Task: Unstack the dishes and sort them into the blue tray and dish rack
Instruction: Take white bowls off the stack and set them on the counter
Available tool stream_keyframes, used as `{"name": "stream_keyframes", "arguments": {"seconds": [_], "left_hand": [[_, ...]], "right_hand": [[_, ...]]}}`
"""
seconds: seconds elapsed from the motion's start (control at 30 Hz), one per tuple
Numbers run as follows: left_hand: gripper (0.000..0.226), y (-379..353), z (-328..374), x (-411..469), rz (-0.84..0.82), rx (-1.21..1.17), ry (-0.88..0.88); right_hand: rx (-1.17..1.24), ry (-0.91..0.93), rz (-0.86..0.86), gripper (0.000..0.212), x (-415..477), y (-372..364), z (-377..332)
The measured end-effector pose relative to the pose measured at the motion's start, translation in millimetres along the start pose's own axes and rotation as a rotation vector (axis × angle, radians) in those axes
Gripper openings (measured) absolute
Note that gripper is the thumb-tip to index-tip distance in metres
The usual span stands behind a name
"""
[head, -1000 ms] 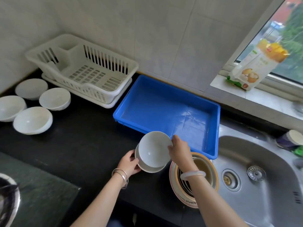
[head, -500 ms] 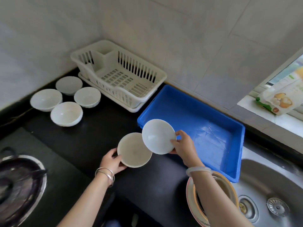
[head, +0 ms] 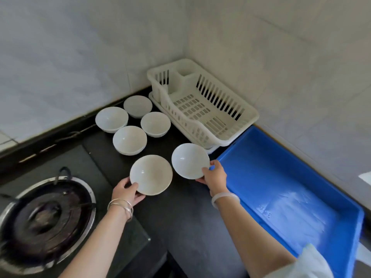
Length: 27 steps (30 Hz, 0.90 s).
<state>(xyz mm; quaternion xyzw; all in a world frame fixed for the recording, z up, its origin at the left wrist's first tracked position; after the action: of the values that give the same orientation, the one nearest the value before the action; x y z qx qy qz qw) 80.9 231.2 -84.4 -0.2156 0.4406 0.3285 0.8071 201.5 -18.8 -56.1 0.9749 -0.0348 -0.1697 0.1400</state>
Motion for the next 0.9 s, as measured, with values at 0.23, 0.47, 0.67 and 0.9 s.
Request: {"name": "stream_keyframes", "arguments": {"seconds": [0.23, 0.47, 0.67, 0.9], "left_hand": [[0.043, 3.1, 9.8, 8.8, 0.042, -0.026, 0.014], [0.045, -0.8, 10.9, 7.9, 0.055, -0.075, 0.032], [0.045, -3.2, 6.7, 5.9, 0.073, -0.128, 0.04], [0.043, -6.7, 3.1, 4.1, 0.12, -0.183, 0.03]], "right_hand": [[-0.025, -0.031, 0.022, 0.015, 24.1, -29.4, 5.0], [-0.012, -0.086, 0.014, 0.017, 30.5, -41.3, 20.9], [0.199, -0.204, -0.012, 0.025, 27.9, -49.0, 35.0], [0.342, -0.26, -0.056, 0.042, 35.1, -60.7, 29.2]]}}
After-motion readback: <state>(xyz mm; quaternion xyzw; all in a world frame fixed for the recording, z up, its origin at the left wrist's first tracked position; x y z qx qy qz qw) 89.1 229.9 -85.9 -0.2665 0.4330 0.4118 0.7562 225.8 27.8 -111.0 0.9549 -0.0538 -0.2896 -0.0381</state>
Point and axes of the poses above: each hand's wrist, its own x-axis towards the middle knuckle, its own y-axis out of the back of the hand, z = x × y, the point moved 6 cm from there along x, towards the middle knuckle, and after that the axes turned 12 degrees about y, right-handed, at the moved point
